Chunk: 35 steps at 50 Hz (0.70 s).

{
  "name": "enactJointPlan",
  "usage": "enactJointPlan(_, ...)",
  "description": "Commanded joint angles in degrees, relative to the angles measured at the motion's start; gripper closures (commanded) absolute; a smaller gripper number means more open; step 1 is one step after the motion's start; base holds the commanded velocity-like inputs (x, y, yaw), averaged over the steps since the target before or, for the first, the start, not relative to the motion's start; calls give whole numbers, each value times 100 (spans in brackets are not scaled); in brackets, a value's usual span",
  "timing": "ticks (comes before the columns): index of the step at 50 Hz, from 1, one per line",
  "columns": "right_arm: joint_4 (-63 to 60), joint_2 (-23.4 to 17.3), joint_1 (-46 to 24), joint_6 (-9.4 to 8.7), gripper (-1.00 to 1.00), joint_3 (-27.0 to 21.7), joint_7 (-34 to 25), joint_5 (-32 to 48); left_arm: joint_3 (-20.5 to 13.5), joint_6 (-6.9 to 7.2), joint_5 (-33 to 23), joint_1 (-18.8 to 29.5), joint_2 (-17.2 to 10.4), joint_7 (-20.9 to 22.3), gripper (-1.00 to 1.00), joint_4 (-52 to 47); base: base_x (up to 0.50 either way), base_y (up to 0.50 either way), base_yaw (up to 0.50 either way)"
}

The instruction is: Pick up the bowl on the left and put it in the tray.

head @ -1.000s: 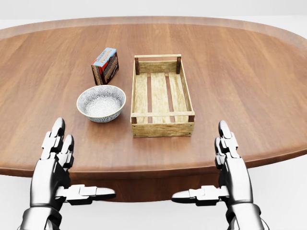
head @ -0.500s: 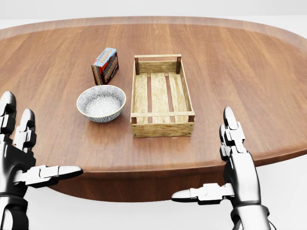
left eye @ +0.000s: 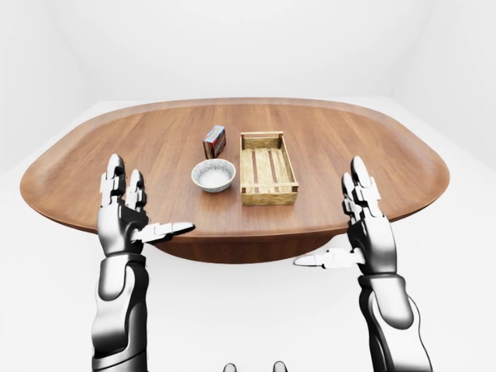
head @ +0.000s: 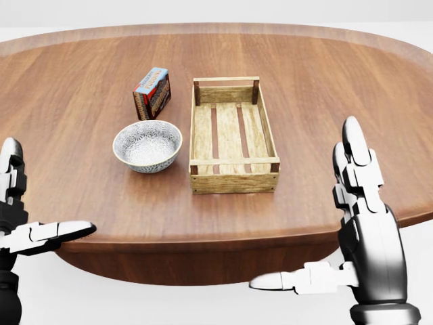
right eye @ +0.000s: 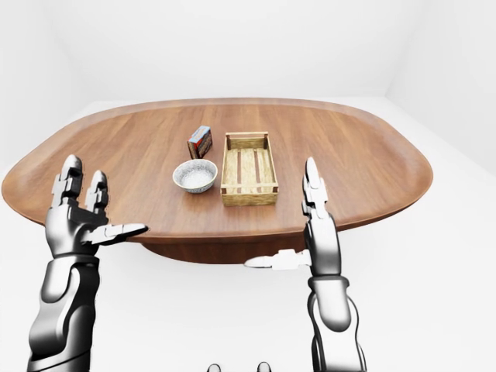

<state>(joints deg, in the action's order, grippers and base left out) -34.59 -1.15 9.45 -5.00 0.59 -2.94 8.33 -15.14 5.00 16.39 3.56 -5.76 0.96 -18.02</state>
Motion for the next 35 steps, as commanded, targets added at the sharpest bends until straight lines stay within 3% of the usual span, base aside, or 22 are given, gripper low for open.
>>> enactJointPlan(1, -255, 53, 55, 0, -100, 27, -109, 171, -119, 0, 102, 56, -131, -36, -100, -8, 0, 50, 0)
enactJointPlan(20, -48, 78, 7, 0, -100, 73, -77, 57, -161, 0, 141, 38, -149, -62, -100, -149, 0, 50, 0)
enactJointPlan(28, -144, 104, 16, 0, -100, 5, -33, -375, -164, 0, 126, 20, -148, -61, -100, -165, 0, 0, 0)
enactJointPlan(35, -161, 77, 0, 0, -100, 62, -4, -245, -189, 0, 157, 12, -145, -61, -100, -223, 50, 0, 0)
